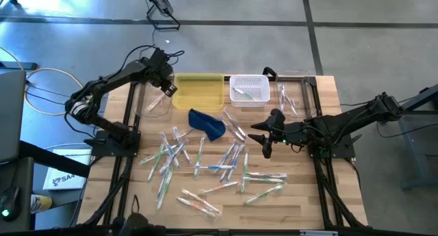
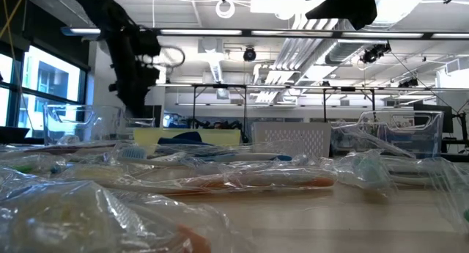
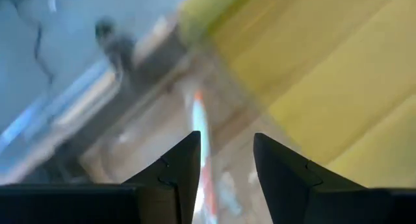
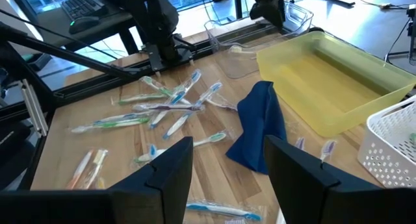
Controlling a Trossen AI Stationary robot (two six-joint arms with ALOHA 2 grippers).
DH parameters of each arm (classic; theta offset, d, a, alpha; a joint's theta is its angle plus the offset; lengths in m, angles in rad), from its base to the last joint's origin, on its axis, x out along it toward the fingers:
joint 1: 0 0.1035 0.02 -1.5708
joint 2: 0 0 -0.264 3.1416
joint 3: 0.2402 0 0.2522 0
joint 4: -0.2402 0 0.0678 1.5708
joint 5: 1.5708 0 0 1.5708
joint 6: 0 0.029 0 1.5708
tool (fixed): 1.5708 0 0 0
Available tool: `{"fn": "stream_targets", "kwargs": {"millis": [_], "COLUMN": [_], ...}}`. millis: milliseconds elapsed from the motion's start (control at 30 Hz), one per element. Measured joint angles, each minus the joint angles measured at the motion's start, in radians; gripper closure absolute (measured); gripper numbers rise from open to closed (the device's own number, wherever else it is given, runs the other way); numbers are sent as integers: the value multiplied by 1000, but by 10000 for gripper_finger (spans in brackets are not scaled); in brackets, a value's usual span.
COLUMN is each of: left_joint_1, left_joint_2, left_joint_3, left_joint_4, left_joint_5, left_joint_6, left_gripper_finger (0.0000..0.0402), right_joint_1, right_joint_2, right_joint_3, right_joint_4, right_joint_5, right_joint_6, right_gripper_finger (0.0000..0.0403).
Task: Pick & Place Toothbrushes
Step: Put the violet toothbrush into the right transparent bin
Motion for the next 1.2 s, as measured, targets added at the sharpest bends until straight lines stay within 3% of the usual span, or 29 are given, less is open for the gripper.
{"fn": "stream_targets", "kwargs": {"millis": [333,600,933,1200], "left_joint_1": [-167,-393,-649,-711], "left_joint_2": [-266,-436,-471,-487], "left_joint_3": [0,0,-53,-109], "left_joint_4": [75,224,505,560], "left_joint_5": [2,26,34,144], "left_joint_6": [111,244,379,341], "left_gripper_finger": [262,262,262,262], "right_joint_1": [0,0,-1,-2], "right_joint_2": [0,0,1,1], "right_joint_3": [0,0,0,0], "right_joint_4": [0,0,-3,-19], "right_joint_5": [0,1,1,1], "right_joint_6": [27,26,18,18], "right_gripper_finger": [220,220,220,220]}}
